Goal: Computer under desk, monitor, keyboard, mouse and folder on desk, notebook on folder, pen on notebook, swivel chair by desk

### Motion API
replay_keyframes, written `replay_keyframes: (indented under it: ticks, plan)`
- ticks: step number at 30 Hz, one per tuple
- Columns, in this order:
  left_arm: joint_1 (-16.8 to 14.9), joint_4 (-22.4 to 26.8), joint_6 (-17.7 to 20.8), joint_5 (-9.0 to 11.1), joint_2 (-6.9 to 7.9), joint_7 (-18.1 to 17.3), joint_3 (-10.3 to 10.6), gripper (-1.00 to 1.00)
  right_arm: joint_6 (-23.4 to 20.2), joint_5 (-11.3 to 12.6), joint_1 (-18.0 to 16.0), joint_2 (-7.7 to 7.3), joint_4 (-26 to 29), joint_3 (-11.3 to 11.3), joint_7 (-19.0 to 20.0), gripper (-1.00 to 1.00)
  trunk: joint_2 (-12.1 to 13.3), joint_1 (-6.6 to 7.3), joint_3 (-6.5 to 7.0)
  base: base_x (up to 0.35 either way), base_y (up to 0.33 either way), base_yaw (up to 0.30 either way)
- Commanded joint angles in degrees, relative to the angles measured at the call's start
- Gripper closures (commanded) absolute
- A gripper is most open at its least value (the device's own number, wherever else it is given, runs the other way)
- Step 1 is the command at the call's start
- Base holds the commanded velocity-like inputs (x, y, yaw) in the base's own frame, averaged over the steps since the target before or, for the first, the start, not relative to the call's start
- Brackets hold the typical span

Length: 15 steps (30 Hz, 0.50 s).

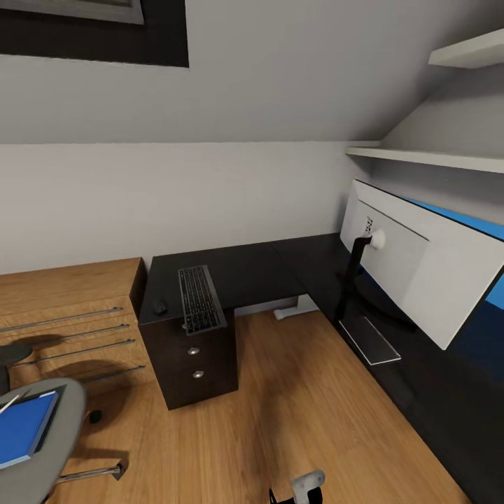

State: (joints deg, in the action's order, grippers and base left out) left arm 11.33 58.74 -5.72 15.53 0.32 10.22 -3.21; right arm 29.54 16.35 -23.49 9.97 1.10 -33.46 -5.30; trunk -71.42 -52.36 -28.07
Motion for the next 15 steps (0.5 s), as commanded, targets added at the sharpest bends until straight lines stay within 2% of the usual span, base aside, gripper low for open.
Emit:
replay_keyframes:
  ticks: [1, 15]
  plan:
    - [0.01, 0.03, -0.17, 0.56, 0.03, 0.18, 0.1, -1.0, 0.18, 0.33, -0.02, 0.03, -0.05, -0.49, -0.24, -1.0, -0.03, 0.0, -0.05, 0.0, 0.0, 0.0]
    - [0.01, 0.04, -0.25, 0.51, 0.13, 0.07, 0.04, -1.0, 0.31, 0.78, 0.02, 0.03, -0.07, -0.31, -0.07, -1.0, -0.03, 0.0, -0.05, 0.0, 0.0, 0.0]
